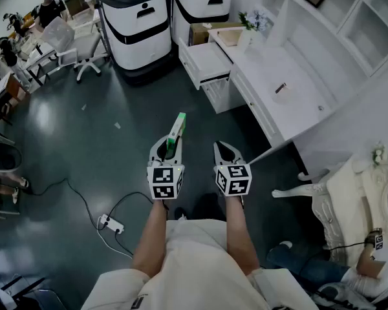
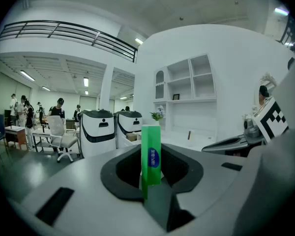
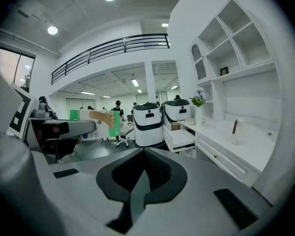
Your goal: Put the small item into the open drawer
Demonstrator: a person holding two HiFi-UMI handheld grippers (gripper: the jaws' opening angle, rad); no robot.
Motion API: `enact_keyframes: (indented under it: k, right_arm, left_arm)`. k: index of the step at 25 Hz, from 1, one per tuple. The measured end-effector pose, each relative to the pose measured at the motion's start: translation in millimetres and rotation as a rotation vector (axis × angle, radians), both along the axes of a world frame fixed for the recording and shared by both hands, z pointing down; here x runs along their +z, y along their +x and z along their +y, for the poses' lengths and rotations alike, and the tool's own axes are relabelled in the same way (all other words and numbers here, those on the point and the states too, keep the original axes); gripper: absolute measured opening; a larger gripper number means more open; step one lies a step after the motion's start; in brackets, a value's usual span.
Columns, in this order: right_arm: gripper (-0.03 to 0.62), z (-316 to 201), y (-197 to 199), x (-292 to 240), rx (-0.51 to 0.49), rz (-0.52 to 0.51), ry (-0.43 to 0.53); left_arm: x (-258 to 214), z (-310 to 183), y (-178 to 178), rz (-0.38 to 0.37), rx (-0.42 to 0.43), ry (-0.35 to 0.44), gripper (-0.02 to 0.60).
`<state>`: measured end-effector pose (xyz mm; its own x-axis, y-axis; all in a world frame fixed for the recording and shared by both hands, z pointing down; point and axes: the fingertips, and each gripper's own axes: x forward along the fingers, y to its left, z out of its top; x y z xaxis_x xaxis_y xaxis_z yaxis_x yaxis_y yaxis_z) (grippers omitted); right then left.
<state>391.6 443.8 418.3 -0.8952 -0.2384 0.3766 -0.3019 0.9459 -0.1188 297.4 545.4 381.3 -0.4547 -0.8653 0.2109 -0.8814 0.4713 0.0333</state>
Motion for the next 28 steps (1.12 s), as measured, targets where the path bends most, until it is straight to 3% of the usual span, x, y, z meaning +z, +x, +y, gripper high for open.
enact_keyframes:
  k: [4,17,24,28]
  right_arm:
    - [0.025,-4,-3,1,0.006,-0.006,-0.003]
    - [0.025,-13,-8,16,0.066,-0.011,-0.022]
    - [0.025,-39,-54,12,0.050,-0.094,-0.066]
    - [0.025,-64,-87,26,0.008,-0.069,-0.082]
  left_arm:
    - [1,0,-5,-0.016,0.009,-0.005,0.097]
    - [20,34,-44,0.042,-0.090,-0.009,0.097]
    - [21,14,-85,0.056,-0.126,0.009,0.097]
    - [35,-11,-109,0.113,-0.140,0.020,0.097]
